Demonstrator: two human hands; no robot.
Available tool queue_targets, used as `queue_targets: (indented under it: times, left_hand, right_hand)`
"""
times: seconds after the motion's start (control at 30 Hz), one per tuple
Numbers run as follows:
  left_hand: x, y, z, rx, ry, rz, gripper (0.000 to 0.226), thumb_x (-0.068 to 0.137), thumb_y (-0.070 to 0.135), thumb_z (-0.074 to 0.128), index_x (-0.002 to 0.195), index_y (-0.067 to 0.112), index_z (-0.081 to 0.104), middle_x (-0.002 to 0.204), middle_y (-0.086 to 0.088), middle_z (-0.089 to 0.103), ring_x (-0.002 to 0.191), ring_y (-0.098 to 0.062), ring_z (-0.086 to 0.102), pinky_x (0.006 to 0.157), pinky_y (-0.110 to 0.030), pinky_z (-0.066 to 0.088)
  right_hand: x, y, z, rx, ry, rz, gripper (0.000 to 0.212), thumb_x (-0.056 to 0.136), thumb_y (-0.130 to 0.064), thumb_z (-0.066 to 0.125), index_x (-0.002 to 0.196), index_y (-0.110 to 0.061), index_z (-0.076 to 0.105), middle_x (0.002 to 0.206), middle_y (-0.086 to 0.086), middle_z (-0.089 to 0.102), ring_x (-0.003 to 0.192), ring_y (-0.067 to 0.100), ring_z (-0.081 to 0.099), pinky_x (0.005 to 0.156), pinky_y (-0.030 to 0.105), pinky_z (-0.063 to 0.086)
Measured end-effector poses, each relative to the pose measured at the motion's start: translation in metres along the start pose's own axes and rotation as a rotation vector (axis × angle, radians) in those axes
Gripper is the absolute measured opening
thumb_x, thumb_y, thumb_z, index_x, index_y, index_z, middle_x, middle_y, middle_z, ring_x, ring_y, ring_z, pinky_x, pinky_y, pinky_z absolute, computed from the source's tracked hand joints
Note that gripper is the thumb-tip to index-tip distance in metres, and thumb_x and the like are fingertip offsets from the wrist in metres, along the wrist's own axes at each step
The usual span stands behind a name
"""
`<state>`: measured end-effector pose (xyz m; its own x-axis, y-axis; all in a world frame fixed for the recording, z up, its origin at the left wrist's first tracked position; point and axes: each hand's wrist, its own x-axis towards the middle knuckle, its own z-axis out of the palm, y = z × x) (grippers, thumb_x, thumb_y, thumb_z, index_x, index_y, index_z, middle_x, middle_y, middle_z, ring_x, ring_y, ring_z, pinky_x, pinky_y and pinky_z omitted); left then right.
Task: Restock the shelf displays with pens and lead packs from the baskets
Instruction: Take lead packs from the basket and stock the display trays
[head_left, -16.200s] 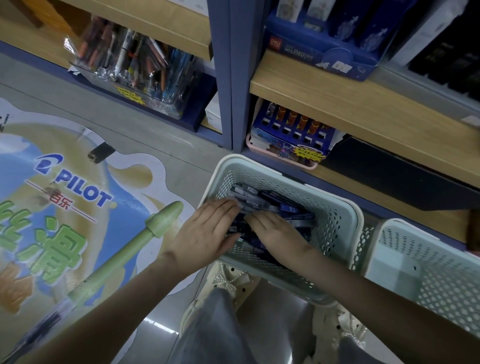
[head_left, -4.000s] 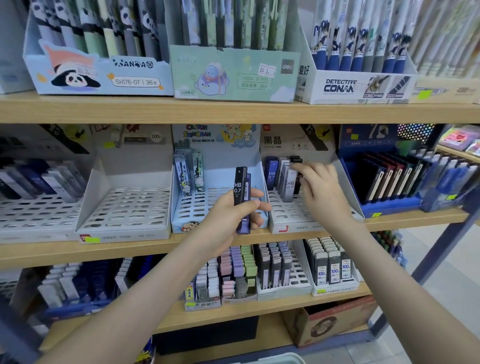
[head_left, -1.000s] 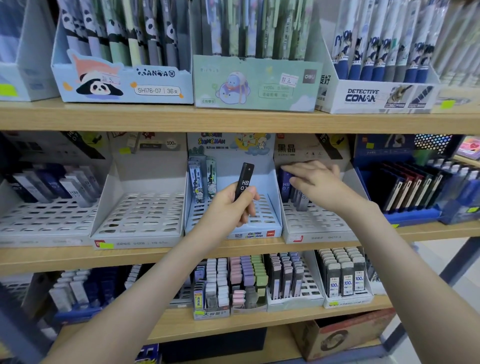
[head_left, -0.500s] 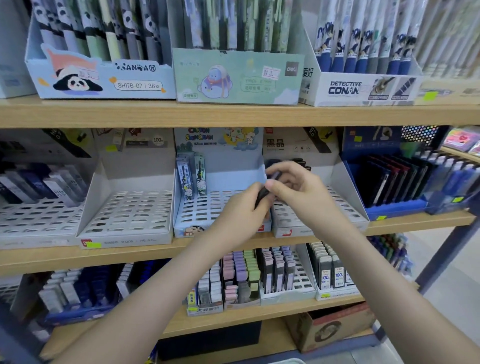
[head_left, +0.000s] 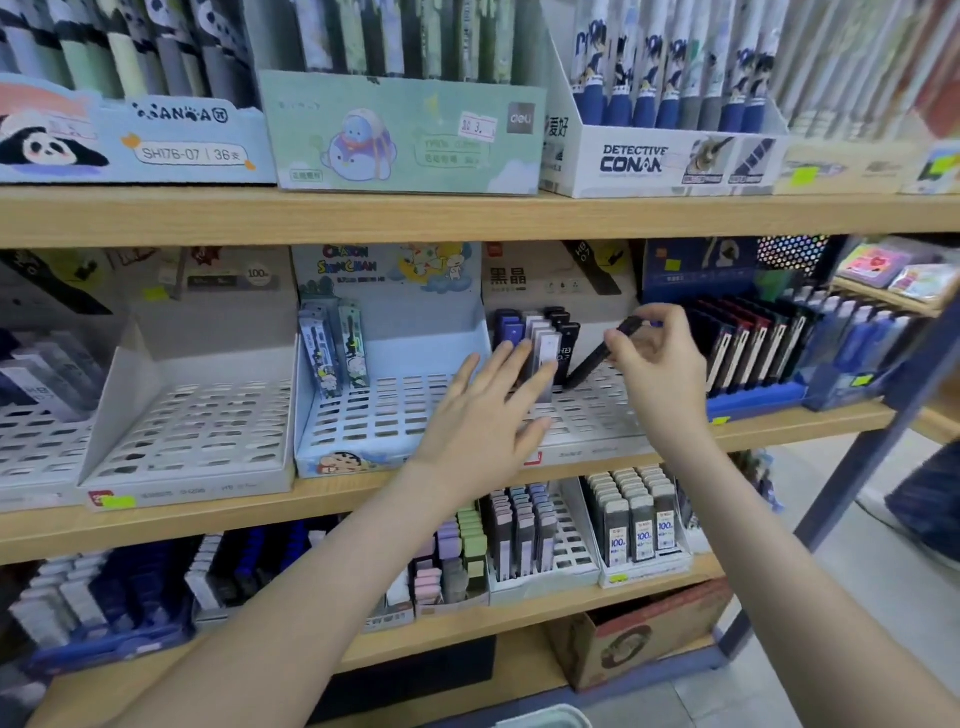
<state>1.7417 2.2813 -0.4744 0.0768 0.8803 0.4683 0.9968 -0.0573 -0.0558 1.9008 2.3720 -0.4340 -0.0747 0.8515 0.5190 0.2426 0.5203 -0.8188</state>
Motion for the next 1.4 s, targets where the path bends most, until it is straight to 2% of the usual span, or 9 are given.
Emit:
queue_targets:
  times: [0.3, 0.6, 0.67, 0.73, 0.8, 0.97, 1.1, 1.23, 1.4]
  left_hand:
    - [-0.001, 0.0, 0.005, -0.042, 0.021, -0.005, 0.062, 0.096, 0.049, 0.012, 0.154, 0.028, 0.012, 0.161, -0.006, 0.014, 0.149, -0.019, 0.008, 0.117, -0.031, -0.003]
    - [0.004, -0.001, 0.001, 0.003, 0.143, 0.035, 0.07, 0.092, 0.038, 0.042, 0.154, 0.014, 0.02, 0.161, -0.01, 0.012, 0.148, -0.024, 0.011, 0.12, -0.038, 0.006]
    - [0.007, -0.002, -0.001, 0.03, 0.134, 0.047, 0.074, 0.09, 0.04, 0.043, 0.154, 0.012, 0.018, 0.162, -0.008, 0.011, 0.149, -0.021, 0.007, 0.121, -0.038, 0.004]
    - [0.009, -0.004, -0.002, 0.038, 0.116, 0.049, 0.075, 0.09, 0.041, 0.044, 0.154, 0.012, 0.016, 0.161, -0.006, 0.014, 0.149, -0.019, 0.006, 0.121, -0.037, 0.003]
    - [0.01, -0.005, -0.002, 0.042, 0.109, 0.047, 0.075, 0.09, 0.043, 0.041, 0.155, 0.014, 0.016, 0.161, -0.005, 0.016, 0.149, -0.018, 0.008, 0.122, -0.037, 0.003]
    - [0.009, -0.006, -0.001, -0.008, 0.104, 0.041, 0.075, 0.091, 0.044, 0.039, 0.155, 0.017, 0.012, 0.162, -0.004, 0.014, 0.149, -0.018, 0.007, 0.121, -0.033, 0.0]
    - [0.009, -0.007, -0.001, -0.039, 0.101, 0.045, 0.075, 0.092, 0.043, 0.041, 0.155, 0.018, 0.01, 0.162, -0.003, 0.011, 0.149, -0.018, 0.006, 0.121, -0.033, 0.001]
    - [0.009, -0.007, 0.0, -0.061, 0.104, 0.041, 0.076, 0.092, 0.042, 0.044, 0.155, 0.019, 0.009, 0.162, -0.003, 0.011, 0.149, -0.018, 0.006, 0.121, -0.033, 0.002]
    - [0.009, -0.007, 0.001, -0.07, 0.107, 0.036, 0.076, 0.092, 0.042, 0.044, 0.155, 0.02, 0.007, 0.162, -0.002, 0.008, 0.149, -0.017, 0.003, 0.121, -0.034, -0.001]
  right_hand:
    - [0.011, -0.001, 0.014, -0.121, -0.144, -0.127, 0.025, 0.092, -0.02, 0.061, 0.113, -0.014, 0.047, 0.082, -0.015, 0.054, 0.074, -0.004, 0.055, 0.059, -0.001, 0.039]
    - [0.006, -0.001, 0.014, -0.182, -0.188, -0.185, 0.029, 0.093, -0.019, 0.06, 0.114, -0.007, 0.046, 0.079, -0.017, 0.048, 0.071, -0.005, 0.051, 0.061, 0.001, 0.04]
    - [0.005, -0.002, 0.019, -0.214, -0.215, -0.236, 0.027, 0.094, -0.019, 0.059, 0.114, -0.007, 0.046, 0.08, -0.014, 0.05, 0.071, 0.0, 0.052, 0.066, 0.007, 0.043]
    - [0.005, -0.003, 0.022, -0.233, -0.221, -0.264, 0.027, 0.095, -0.019, 0.058, 0.115, -0.006, 0.045, 0.089, -0.006, 0.054, 0.082, 0.011, 0.056, 0.074, 0.023, 0.047]
    - [0.008, -0.002, 0.024, -0.25, -0.224, -0.288, 0.027, 0.095, -0.019, 0.057, 0.116, -0.005, 0.045, 0.095, -0.002, 0.054, 0.089, 0.018, 0.058, 0.076, 0.03, 0.047]
    - [0.014, 0.001, 0.025, -0.286, -0.297, -0.309, 0.04, 0.095, -0.016, 0.057, 0.132, -0.01, 0.042, 0.099, -0.002, 0.05, 0.085, 0.015, 0.053, 0.074, 0.024, 0.039]
    - [0.018, 0.004, 0.024, -0.234, -0.208, -0.219, 0.043, 0.092, -0.016, 0.061, 0.13, -0.01, 0.043, 0.079, -0.014, 0.048, 0.08, 0.012, 0.056, 0.072, 0.023, 0.046]
    - [0.018, 0.007, 0.022, -0.126, -0.119, -0.1, 0.037, 0.09, -0.017, 0.063, 0.124, -0.016, 0.048, 0.079, -0.014, 0.051, 0.072, -0.002, 0.054, 0.058, 0.001, 0.038]
    - [0.016, 0.009, 0.02, -0.058, -0.113, -0.056, 0.038, 0.091, -0.022, 0.063, 0.125, -0.017, 0.048, 0.083, -0.013, 0.053, 0.075, -0.006, 0.053, 0.06, -0.004, 0.036]
